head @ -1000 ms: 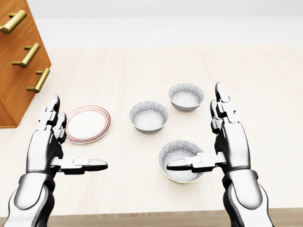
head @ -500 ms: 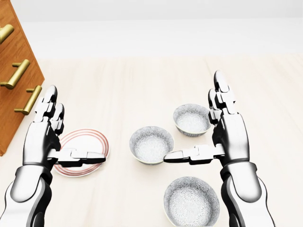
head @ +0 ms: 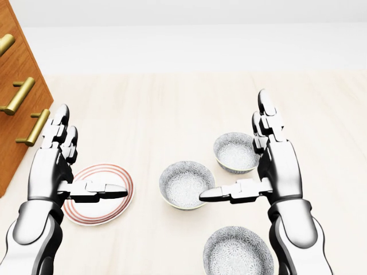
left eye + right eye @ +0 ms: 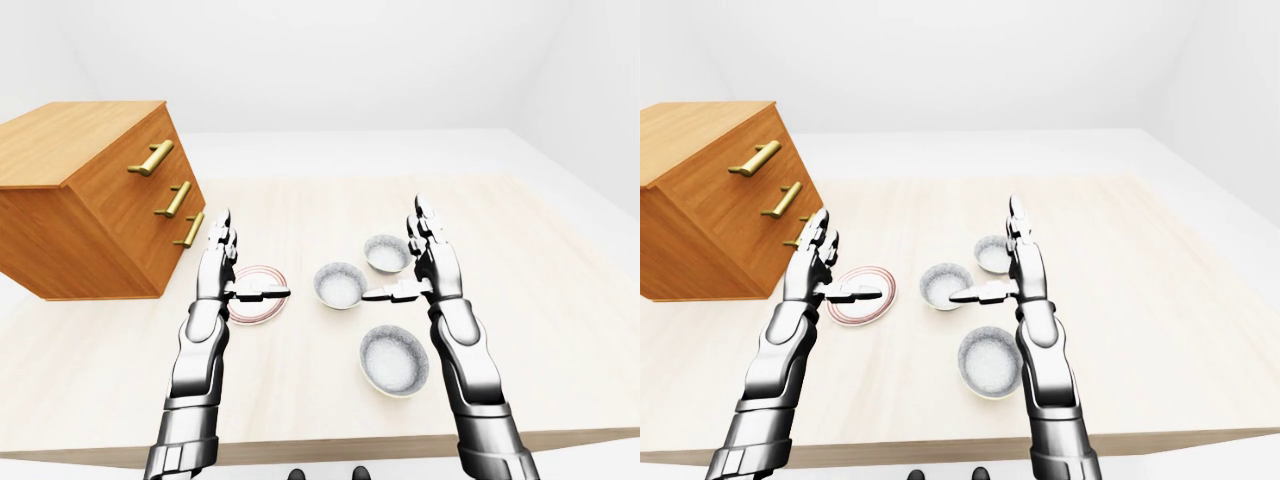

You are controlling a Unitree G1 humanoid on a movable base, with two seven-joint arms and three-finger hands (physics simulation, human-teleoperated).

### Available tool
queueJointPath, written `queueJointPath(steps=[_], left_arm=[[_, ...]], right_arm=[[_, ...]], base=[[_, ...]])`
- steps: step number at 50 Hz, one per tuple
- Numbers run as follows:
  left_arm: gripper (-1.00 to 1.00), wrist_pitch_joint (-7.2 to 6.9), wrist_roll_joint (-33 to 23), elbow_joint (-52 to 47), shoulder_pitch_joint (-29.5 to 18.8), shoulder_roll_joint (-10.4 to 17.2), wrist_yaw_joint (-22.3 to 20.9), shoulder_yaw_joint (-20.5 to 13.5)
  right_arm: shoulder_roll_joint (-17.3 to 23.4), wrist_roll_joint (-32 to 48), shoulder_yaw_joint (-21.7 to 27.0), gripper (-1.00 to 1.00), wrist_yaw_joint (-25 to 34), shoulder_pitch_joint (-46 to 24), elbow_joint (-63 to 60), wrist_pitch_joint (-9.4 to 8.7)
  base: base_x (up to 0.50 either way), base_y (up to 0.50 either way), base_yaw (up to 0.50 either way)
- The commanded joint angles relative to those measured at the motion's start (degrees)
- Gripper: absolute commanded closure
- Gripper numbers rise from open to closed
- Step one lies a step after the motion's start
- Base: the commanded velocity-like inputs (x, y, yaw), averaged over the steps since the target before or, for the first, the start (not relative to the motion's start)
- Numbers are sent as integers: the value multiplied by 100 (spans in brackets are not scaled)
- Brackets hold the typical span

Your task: Stack the bowl at the front on the bowl in the middle.

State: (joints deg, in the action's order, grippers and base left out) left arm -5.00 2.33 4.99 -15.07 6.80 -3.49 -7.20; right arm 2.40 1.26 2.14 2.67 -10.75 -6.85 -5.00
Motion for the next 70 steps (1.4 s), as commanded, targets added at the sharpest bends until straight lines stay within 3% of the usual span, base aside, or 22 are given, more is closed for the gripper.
queueJointPath(steps=[1, 11, 17, 23, 24, 30, 41, 51, 70], left_arm=[[-100, 0, 7, 45, -8, 3, 5, 1], [-100, 0, 18, -46, 3, 11, 2, -10], [-100, 0, 7, -148, 36, 6, -4, -5], [-100, 0, 0, -153, 17, 15, -16, -20], [-100, 0, 5, -97, 4, 18, -20, -26], [-100, 0, -13, 15, 12, 5, -26, -2], [-100, 0, -5, 280, -40, 46, -20, -36], [-100, 0, 34, 220, 2, 58, -14, -60], [-100, 0, 100, 267, -43, 83, 0, -87]], right_arm=[[28, 157, -16, -100, 55, 58, 48, 0], [16, 72, 39, -100, -3, 3, 80, 0], [291, 1114, -31, -100, -209, -390, 961, 0], [651, 2326, -24, -100, -257, -1494, 2461, 715], [787, 2674, -109, -100, -340, -1833, 2989, 1000], [992, 3431, -150, -100, -507, -2758, 4463, 1000], [1308, 4789, -474, -100, -1467, -4213, 7161, 1000], [1522, 5748, -624, -100, -1820, -4496, 7876, 1000], [1062, 6527, -731, -100, -1652, -4586, 8285, 1000]], base=[[0, 0, 0], [0, 0, 0], [0, 0, 0], [0, 0, 0], [0, 0, 0], [0, 0, 0], [0, 0, 0], [0, 0, 0], [0, 0, 0]])
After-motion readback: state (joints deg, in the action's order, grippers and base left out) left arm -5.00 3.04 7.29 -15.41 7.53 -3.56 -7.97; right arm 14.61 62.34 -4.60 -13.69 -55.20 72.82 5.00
